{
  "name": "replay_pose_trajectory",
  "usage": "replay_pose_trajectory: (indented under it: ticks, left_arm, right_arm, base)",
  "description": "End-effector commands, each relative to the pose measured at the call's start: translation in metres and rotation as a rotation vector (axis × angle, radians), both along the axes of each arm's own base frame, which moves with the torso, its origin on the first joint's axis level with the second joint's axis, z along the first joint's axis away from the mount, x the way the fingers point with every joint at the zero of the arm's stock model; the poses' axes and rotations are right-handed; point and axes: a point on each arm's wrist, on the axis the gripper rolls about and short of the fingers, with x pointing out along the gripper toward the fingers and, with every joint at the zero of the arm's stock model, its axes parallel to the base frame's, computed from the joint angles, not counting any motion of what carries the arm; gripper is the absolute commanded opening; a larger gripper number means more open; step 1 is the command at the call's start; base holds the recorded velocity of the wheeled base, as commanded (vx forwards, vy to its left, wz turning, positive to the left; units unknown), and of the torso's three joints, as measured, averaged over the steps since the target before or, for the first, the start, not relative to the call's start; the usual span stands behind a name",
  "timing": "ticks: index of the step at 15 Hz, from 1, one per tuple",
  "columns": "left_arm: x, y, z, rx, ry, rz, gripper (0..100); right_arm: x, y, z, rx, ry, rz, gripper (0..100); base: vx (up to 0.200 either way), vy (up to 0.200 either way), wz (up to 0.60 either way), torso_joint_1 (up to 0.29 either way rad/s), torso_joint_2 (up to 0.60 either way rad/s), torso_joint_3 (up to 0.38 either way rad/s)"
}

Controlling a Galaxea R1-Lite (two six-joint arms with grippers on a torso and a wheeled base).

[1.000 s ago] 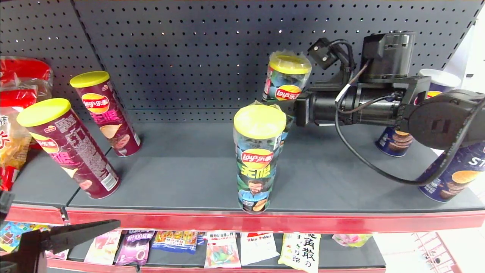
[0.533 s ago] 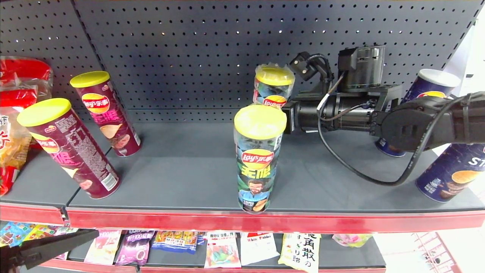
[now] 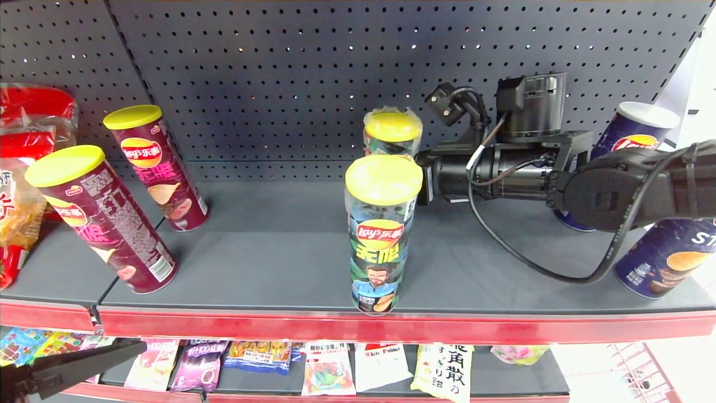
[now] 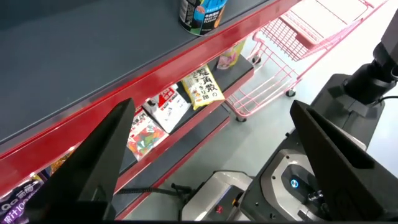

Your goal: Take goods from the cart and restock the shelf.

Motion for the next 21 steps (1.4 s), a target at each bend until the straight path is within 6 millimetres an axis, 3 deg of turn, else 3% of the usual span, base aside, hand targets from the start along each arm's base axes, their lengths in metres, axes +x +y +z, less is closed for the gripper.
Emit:
replay_pose_trajectory:
  ticks: [1,7,13,14,16,18,21]
  left_arm:
    - [0.001,-0.001,-0.001,0.003,0.007,0.000,100]
    - [0.008,-0.004,0.000,0.018,0.028,0.012,100]
    - [0.026,-0.012,0.001,0.065,0.071,0.069,100]
    - [0.039,-0.017,0.002,0.103,0.096,0.113,100]
    - [0.049,-0.021,-0.002,0.137,0.127,0.136,100]
    - [0.071,-0.032,-0.003,0.173,0.179,0.139,100]
    - [0.099,-0.046,-0.013,0.268,0.217,0.141,100]
  right_arm:
    - [-0.011,-0.007,0.003,-0.001,0.002,0.000,100]
    - [-0.036,-0.033,0.012,0.003,0.004,-0.038,100]
    - [-0.074,-0.063,0.011,-0.005,0.020,-0.112,100]
    - [-0.096,-0.075,0.010,-0.008,0.017,-0.122,100]
    - [-0.120,-0.087,0.002,-0.023,0.022,-0.128,100]
    - [-0.169,-0.109,-0.008,-0.021,-0.002,-0.108,100]
    - [-0.209,-0.134,-0.020,0.003,-0.030,-0.124,100]
  base:
    - [0.000,0.000,0.00,0.000,0.00,0.000]
    - [0.000,0.000,0.00,0.000,0.00,0.000]
    - [0.000,0.000,0.00,0.000,0.00,0.000]
    - [0.000,0.000,0.00,0.000,0.00,0.000]
    - [0.000,0.000,0.00,0.000,0.00,0.000]
    - [0.000,0.000,0.00,0.000,0.00,0.000]
    - [0.000,0.000,0.00,0.000,0.00,0.000]
